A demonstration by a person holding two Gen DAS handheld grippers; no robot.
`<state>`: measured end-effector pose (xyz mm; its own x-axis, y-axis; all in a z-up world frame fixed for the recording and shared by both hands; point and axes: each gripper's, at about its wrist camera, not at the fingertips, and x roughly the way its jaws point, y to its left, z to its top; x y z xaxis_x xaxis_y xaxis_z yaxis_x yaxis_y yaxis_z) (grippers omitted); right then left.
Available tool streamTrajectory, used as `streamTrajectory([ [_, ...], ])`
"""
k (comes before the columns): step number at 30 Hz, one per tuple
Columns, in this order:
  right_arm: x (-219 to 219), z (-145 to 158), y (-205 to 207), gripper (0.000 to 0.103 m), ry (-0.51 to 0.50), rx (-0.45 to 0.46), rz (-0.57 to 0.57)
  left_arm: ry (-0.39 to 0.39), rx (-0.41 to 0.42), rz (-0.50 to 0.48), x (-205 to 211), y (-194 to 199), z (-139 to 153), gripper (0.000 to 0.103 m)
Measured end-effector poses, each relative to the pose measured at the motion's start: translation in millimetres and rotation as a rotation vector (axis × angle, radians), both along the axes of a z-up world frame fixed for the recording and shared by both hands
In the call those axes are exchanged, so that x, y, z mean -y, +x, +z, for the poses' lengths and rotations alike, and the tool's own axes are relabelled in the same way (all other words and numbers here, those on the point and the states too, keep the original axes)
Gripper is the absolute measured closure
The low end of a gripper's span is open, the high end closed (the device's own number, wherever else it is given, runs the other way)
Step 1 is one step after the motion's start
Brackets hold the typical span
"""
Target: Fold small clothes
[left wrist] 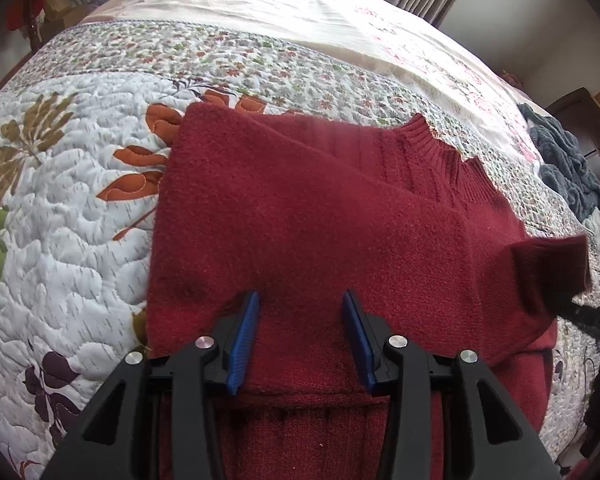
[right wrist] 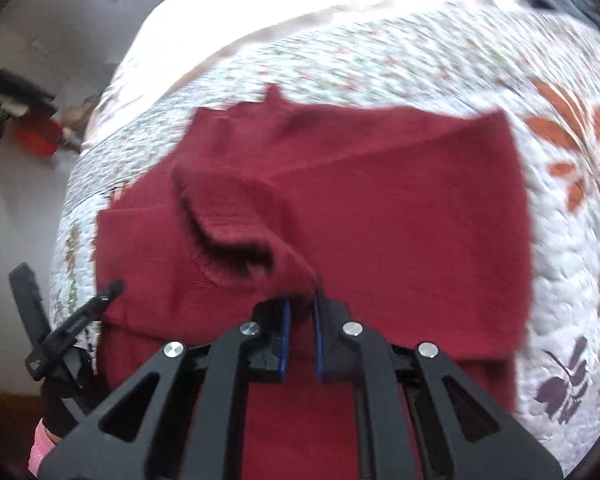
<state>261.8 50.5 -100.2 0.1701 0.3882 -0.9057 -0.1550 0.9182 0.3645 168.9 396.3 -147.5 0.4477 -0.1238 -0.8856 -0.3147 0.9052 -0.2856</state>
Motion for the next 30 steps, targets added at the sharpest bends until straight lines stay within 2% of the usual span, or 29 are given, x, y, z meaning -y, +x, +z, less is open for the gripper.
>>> streamTrajectory([
  [1, 8, -9, -1, 0.093, 0.009, -0.026, -0.015, 0.003, -0.001, 0.000, 1, 0, 0, 0.059],
  [3, 20, -19, -3, 0.085, 0.018, -0.055, -0.033, 0.009, -0.003, -0.003, 1, 1, -1, 0.059],
  [6, 36, -25, -6, 0.063, 0.061, -0.059, -0.064, 0.006, -0.006, -0.007, 0, 1, 0, 0.059],
  [7, 37, -26, -6, 0.050, 0.085, -0.058, -0.076, 0.007, -0.008, -0.003, 0, 1, 3, 0.059],
  [8, 40, -27, -5, 0.047, 0.110, -0.060, -0.088, 0.013, -0.004, 0.000, 1, 2, 7, 0.059],
  [10, 43, -30, 2, 0.048, 0.154, -0.074, -0.110, 0.036, 0.025, -0.004, 5, 2, 18, 0.059],
  [12, 39, -38, 11, 0.063, 0.167, -0.112, -0.118, 0.037, 0.037, -0.026, 12, 5, 23, 0.057],
  [13, 38, -39, 13, 0.075, 0.166, -0.120, -0.119, 0.033, 0.036, -0.037, 14, 7, 24, 0.056],
  [14, 37, -39, 16, 0.092, 0.162, -0.121, -0.120, 0.030, 0.032, -0.048, 17, 10, 23, 0.056],
  [15, 37, -36, 17, 0.094, 0.154, -0.112, -0.122, 0.033, 0.028, -0.053, 19, 11, 22, 0.056],
  [19, 44, -24, 12, 0.095, 0.147, -0.061, -0.138, 0.040, -0.002, -0.055, 19, 13, 8, 0.056],
  [22, 42, -37, 8, 0.094, 0.077, -0.080, -0.110, 0.028, -0.007, -0.065, 17, 12, -2, 0.055],
  [25, 40, -48, 8, 0.095, 0.054, -0.091, -0.105, 0.032, -0.020, -0.073, 18, 13, -3, 0.055],
  [27, 41, -42, 5, 0.092, 0.060, -0.081, -0.115, 0.032, -0.029, -0.073, 18, 12, 0, 0.055],
  [28, 42, -37, 3, 0.086, 0.055, -0.066, -0.117, 0.028, -0.030, -0.065, 17, 11, 4, 0.055],
  [30, 47, -21, -8, 0.084, 0.010, -0.010, -0.114, 0.017, -0.035, -0.049, 15, 1, 13, 0.055],
])
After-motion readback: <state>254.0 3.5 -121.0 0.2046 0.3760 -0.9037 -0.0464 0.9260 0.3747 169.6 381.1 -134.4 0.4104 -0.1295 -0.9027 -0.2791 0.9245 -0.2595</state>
